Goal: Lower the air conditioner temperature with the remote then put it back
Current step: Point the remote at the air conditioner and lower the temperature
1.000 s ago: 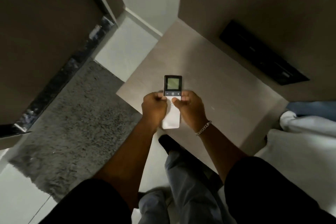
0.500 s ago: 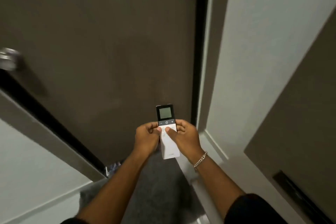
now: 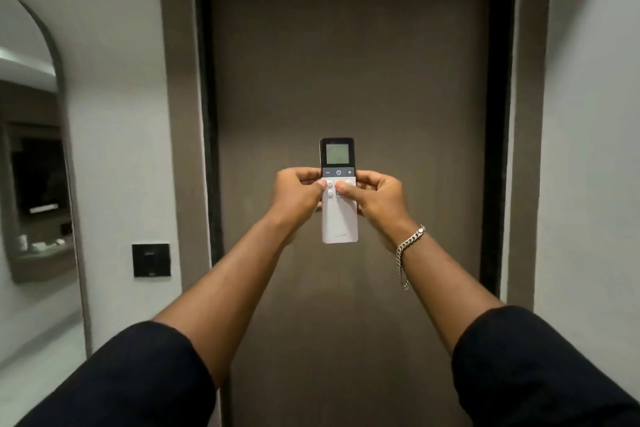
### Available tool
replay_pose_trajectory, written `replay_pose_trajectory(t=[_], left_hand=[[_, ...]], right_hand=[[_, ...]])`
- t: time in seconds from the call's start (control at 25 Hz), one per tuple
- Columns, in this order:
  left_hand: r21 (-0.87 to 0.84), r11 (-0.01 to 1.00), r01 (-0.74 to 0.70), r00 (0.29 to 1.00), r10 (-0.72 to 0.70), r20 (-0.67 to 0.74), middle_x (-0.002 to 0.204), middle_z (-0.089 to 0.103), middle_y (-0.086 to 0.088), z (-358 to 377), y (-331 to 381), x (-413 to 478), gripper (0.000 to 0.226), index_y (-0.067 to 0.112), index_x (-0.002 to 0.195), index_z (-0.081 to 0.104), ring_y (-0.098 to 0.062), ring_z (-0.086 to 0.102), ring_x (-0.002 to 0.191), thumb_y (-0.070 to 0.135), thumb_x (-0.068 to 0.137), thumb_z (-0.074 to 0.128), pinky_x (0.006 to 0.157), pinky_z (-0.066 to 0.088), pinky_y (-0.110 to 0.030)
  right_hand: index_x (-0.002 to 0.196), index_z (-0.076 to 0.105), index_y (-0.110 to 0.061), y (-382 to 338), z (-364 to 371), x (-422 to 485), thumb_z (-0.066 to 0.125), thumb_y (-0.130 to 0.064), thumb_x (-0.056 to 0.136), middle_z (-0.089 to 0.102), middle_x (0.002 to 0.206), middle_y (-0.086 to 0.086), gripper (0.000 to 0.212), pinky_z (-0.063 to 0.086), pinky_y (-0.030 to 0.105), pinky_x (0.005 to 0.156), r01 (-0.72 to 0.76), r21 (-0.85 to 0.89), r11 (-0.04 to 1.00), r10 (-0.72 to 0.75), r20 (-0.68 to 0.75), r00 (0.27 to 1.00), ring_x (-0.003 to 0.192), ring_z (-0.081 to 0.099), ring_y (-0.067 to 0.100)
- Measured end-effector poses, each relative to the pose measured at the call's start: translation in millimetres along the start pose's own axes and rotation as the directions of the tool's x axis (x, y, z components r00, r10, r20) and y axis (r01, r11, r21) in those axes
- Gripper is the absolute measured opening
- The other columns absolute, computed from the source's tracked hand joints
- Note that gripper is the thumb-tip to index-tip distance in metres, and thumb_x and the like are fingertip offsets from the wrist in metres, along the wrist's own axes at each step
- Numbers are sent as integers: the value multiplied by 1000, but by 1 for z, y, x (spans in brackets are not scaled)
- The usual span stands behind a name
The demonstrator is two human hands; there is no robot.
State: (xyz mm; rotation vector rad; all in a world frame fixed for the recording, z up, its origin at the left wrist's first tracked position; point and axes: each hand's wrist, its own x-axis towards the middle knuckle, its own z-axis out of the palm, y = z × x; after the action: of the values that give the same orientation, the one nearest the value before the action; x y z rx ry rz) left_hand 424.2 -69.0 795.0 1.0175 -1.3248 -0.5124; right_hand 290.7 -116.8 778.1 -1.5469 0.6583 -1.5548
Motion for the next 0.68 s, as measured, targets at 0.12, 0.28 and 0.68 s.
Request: replay_pose_trajectory(t=[0.12, 0.28, 0.68], left_hand=[[21, 991, -133, 991, 133, -18, 90, 71, 2, -19, 48, 15, 16, 14, 101, 67, -12, 70, 81, 8, 89, 59, 64, 60, -24], [91, 968, -234, 970, 239, -44, 104, 72, -9, -35, 88, 23, 25, 6, 112, 65, -21, 72, 92, 14, 88, 63, 73, 61, -34], [56, 946, -320, 946, 322, -43, 109, 72, -16, -46, 116, 28, 30, 2, 116, 63, -26, 71, 97, 13, 88, 63, 80, 61, -41]], right_hand=[[113, 66, 3, -52, 15, 18, 77, -4, 77, 73, 108, 20, 38, 58, 46, 89, 109, 36, 993, -110, 41, 993, 100, 71, 34], [106, 66, -1, -92, 30, 27, 78, -5, 76, 74, 106, 19, 32, 59, 44, 86, 201, 62, 978, -204, 42, 978, 98, 72, 34], [112, 64, 1, -122, 35, 35, 79, -9, 75, 74, 107, 17, 41, 60, 41, 82, 265, 82, 961, -271, 72, 960, 95, 74, 29]])
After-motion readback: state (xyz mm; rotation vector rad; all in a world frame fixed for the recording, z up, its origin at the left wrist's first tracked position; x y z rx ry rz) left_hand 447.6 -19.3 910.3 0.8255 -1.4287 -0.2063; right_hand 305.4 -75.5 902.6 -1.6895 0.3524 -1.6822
